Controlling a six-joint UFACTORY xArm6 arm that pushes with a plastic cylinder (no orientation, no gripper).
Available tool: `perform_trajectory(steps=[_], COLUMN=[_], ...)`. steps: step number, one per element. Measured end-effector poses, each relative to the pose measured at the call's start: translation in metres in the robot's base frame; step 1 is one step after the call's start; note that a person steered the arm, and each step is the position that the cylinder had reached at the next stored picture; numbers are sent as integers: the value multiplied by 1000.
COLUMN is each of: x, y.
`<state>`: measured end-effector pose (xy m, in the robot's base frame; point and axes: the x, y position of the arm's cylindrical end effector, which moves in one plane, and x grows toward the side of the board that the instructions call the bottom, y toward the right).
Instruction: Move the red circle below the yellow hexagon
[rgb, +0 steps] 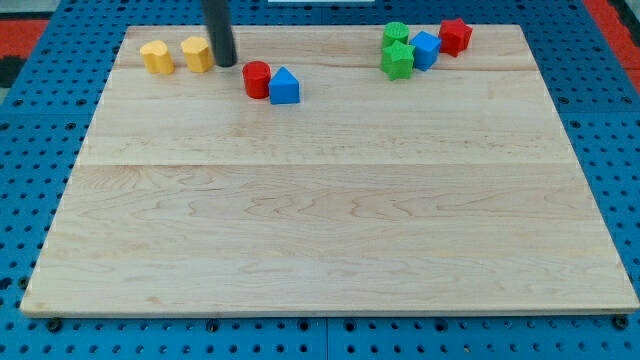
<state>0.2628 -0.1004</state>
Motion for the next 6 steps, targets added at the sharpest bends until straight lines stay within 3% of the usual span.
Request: perform_trajectory(steps=[1, 2, 4, 5, 6], x=[11, 42, 41, 39, 48], y=[91, 133, -28, -51, -25])
